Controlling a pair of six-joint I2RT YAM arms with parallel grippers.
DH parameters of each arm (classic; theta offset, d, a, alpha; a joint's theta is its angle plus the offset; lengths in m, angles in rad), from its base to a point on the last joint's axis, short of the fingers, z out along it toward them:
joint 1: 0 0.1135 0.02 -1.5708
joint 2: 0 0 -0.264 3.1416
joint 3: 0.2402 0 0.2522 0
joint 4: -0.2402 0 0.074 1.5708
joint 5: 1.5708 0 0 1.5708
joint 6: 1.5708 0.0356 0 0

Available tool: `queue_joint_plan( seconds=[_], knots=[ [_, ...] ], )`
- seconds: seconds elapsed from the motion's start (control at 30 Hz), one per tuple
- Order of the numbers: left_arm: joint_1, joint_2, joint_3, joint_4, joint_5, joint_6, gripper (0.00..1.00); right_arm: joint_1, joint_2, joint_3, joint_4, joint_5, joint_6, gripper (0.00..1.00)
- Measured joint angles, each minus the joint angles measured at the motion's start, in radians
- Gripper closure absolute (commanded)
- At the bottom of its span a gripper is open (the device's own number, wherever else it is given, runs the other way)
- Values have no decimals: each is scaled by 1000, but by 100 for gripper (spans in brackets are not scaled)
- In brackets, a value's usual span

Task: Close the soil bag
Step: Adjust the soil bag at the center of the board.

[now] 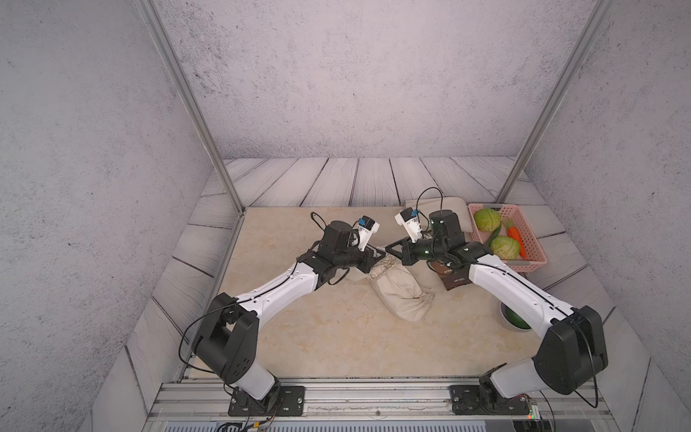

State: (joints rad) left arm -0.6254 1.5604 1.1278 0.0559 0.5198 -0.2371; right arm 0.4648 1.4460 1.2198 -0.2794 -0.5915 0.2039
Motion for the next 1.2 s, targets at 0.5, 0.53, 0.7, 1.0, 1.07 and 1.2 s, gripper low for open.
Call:
queue_joint_plan(
  seconds=[0.5,0.53,0.7,1.0,1.07,1.2],
  knots=[
    [-3,-401,-85,29,-215,71,8,19,-117,282,-119,66,-22,100],
    [-4,-412,-85,39,-211,79,7,24,-112,295,-126,68,-22,100],
    [-14,-373,-44,44,-169,104,3,48,-84,328,-142,72,-22,100],
    [-33,-157,138,-25,-149,184,4,65,-75,357,-169,80,-21,100],
    [-33,-130,169,-35,-159,203,8,68,-75,359,-174,83,-21,100],
    [-33,-86,240,-62,-166,235,37,69,-75,359,-176,92,-21,100]
  ],
)
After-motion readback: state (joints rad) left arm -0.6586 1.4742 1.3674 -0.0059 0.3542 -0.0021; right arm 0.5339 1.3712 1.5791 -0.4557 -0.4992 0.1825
